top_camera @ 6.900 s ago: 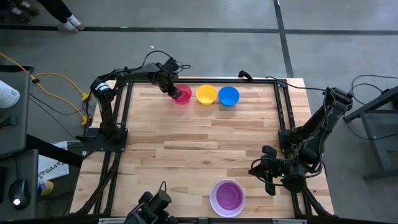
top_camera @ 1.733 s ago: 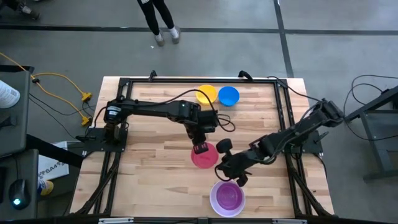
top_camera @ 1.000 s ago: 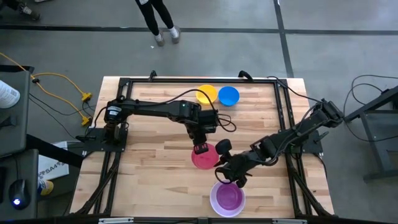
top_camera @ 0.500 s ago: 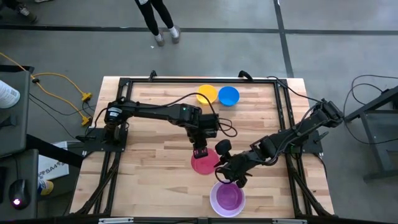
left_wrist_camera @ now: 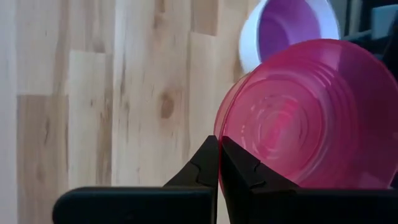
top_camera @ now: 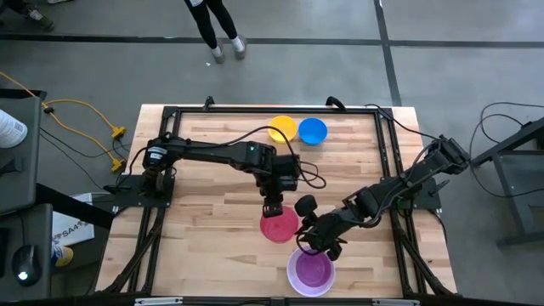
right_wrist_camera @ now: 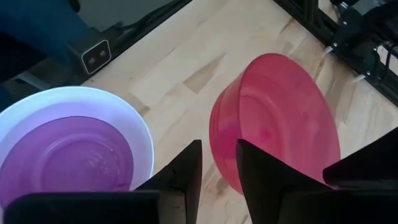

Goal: Nest bowls inside each other
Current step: Stack the red bowl on the violet bowl

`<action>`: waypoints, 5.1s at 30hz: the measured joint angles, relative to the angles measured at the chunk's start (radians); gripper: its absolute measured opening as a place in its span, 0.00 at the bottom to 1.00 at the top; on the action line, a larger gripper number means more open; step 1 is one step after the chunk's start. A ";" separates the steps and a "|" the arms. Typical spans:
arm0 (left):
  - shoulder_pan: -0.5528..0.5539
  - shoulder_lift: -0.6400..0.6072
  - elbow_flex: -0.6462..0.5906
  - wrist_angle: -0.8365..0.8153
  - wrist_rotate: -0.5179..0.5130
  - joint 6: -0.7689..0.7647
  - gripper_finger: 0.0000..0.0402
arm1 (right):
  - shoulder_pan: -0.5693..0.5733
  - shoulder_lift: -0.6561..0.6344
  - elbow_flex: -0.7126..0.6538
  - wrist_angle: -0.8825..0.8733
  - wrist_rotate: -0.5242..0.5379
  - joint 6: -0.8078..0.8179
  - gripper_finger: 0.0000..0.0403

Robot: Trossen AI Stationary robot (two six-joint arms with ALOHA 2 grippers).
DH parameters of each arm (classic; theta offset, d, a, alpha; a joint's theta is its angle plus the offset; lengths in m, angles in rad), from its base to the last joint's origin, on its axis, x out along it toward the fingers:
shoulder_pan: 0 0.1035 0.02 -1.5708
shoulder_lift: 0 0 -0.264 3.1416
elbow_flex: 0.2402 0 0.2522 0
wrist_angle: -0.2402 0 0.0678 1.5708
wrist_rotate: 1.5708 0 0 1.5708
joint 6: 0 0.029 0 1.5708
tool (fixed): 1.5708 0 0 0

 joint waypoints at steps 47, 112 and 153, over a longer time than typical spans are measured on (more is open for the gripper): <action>-0.038 -0.001 -0.001 0.046 0.034 0.072 0.00 | 0.005 0.008 -0.001 0.061 -0.030 -0.056 0.23; -0.051 -0.001 -0.002 0.079 0.127 0.150 0.00 | -0.037 0.023 -0.039 0.145 -0.164 -0.159 0.02; -0.038 -0.086 -0.002 0.008 -0.017 0.283 0.28 | 0.004 0.024 -0.040 0.018 -0.186 0.016 0.01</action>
